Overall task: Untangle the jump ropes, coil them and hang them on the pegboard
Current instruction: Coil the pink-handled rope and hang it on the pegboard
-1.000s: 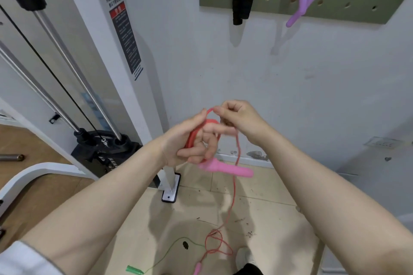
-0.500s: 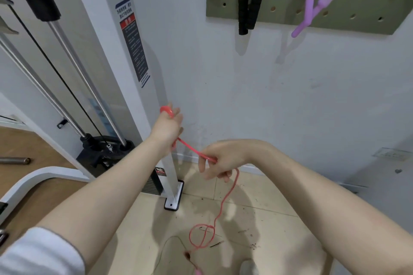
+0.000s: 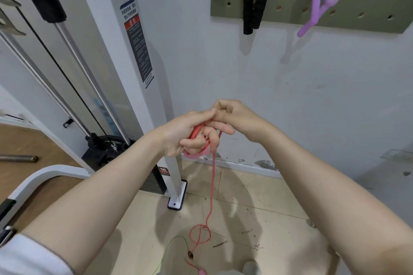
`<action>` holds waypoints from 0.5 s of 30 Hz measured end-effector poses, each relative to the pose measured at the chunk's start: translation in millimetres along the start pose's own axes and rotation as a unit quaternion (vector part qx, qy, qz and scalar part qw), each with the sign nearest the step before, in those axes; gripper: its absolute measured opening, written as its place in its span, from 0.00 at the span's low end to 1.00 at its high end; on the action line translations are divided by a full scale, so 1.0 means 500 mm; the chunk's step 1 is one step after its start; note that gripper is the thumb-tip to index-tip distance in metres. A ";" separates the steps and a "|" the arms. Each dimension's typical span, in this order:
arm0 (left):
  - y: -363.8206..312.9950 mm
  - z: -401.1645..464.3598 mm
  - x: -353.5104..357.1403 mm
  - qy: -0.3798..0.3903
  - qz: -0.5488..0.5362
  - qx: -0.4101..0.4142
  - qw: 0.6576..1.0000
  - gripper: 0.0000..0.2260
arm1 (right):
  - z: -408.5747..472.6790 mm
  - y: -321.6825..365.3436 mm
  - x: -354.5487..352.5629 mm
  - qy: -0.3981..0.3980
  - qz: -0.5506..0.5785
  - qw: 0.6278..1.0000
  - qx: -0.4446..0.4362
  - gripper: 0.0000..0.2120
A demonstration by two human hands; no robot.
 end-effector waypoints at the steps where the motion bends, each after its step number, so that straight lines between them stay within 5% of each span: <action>1: -0.002 -0.004 0.000 0.028 0.003 0.016 0.999 0.24 | -0.007 -0.011 0.004 0.031 0.020 0.999 0.009 0.25; 4: -0.008 -0.009 0.010 0.061 -0.036 0.055 0.996 0.21 | -0.016 -0.031 0.018 0.063 0.047 0.996 0.048 0.43; 7: -0.038 0.006 0.005 -0.051 -0.156 0.157 0.974 0.19 | -0.028 -0.063 0.030 0.033 0.000 0.992 0.125 0.28; 11: -0.073 0.022 -0.042 -0.240 -0.326 0.222 0.887 0.20 | -0.070 -0.132 0.046 0.123 -0.157 0.969 0.147 0.06; 15: -0.036 0.040 -0.096 -0.366 -0.236 0.203 0.877 0.23 | -0.088 -0.108 0.040 0.237 -0.308 0.911 0.134 0.19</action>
Point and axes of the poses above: each hand's wrist, its own z-axis towards the middle knuckle, its own x-axis out of the palm, y = z × x, the point moved 2 cm from there along z, towards the middle knuckle, and after that the axes turned 12 degrees about -y, right-handed, at the moved point
